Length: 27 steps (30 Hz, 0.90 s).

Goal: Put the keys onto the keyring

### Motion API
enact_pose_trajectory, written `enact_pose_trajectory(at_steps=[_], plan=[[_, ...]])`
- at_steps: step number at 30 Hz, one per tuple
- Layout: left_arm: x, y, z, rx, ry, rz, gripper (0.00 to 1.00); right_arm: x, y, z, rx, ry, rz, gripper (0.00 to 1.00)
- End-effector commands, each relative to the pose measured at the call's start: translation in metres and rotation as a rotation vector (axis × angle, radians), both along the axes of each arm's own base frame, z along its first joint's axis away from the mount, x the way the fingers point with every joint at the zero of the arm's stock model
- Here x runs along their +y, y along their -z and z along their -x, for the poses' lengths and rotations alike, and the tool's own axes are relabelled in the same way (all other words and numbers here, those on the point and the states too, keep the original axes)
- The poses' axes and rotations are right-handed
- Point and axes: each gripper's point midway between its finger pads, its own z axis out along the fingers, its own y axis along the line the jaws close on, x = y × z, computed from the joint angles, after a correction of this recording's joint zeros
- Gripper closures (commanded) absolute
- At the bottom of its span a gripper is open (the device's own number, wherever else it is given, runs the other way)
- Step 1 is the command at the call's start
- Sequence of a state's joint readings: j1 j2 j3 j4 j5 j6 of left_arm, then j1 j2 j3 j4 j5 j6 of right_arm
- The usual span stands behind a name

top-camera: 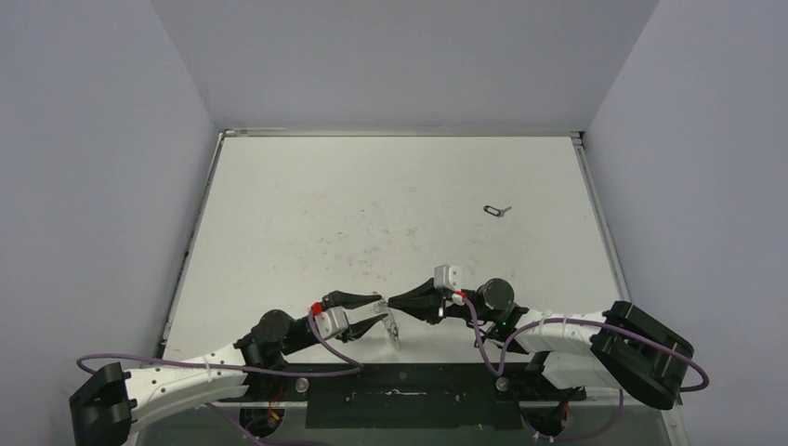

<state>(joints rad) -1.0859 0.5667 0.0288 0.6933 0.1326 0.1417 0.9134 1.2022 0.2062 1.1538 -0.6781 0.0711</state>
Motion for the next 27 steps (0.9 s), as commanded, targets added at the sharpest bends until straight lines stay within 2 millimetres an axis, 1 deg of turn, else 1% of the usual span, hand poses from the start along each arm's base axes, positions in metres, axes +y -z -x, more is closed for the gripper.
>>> enact_pose_trajectory(at_steps=[1, 3, 5, 9, 11, 13, 14, 16, 17, 20, 21, 23, 25, 27], plan=[[-0.0061, -0.0301, 0.0077, -0.053, 0.051, 0.098, 0.63, 0.0042, -0.0335, 0.0085, -0.069, -0.047, -0.123, 1.00], [-0.0070, -0.0317, 0.0078, -0.054, 0.054, 0.103, 0.63, 0.0054, -0.0329, 0.0097, -0.063, -0.055, -0.123, 1.00], [-0.0072, -0.0324, 0.0078, -0.055, 0.054, 0.105, 0.68, 0.0062, -0.0324, 0.0103, -0.061, -0.060, -0.121, 1.00], [-0.0066, -0.0318, 0.0066, -0.055, 0.047, 0.100, 0.85, 0.0059, -0.0328, 0.0110, -0.061, -0.062, -0.122, 1.00], [-0.0063, -0.0299, 0.0060, -0.053, 0.043, 0.089, 0.92, 0.0059, -0.0330, 0.0117, -0.061, -0.063, -0.122, 1.00], [-0.0066, -0.0285, 0.0052, -0.048, 0.040, 0.077, 0.92, 0.0059, -0.0341, 0.0122, -0.063, -0.066, -0.124, 1.00], [-0.0068, -0.0270, 0.0052, -0.043, 0.040, 0.069, 0.91, 0.0059, -0.0341, 0.0125, -0.063, -0.067, -0.124, 1.00], [-0.0071, -0.0258, 0.0045, -0.039, 0.038, 0.060, 0.82, 0.0064, -0.0349, 0.0134, -0.063, -0.072, -0.125, 1.00], [-0.0072, -0.0248, 0.0043, -0.039, 0.037, 0.055, 0.80, 0.0066, -0.0350, 0.0137, -0.064, -0.074, -0.125, 1.00], [-0.0082, -0.0251, 0.0034, -0.038, 0.036, 0.050, 0.79, 0.0071, -0.0359, 0.0144, -0.065, -0.078, -0.126, 1.00], [-0.0087, -0.0251, 0.0032, -0.039, 0.036, 0.047, 0.81, 0.0073, -0.0358, 0.0149, -0.065, -0.079, -0.126, 1.00], [-0.0103, -0.0263, 0.0032, -0.040, 0.040, 0.042, 0.87, 0.0076, -0.0352, 0.0151, -0.064, -0.079, -0.123, 1.00], [-0.0117, -0.0256, 0.0029, -0.042, 0.043, 0.030, 0.98, 0.0076, -0.0349, 0.0145, -0.063, -0.076, -0.122, 1.00], [-0.0126, -0.0243, 0.0022, -0.042, 0.042, 0.014, 1.00, 0.0075, -0.0352, 0.0147, -0.063, -0.075, -0.122, 1.00]])
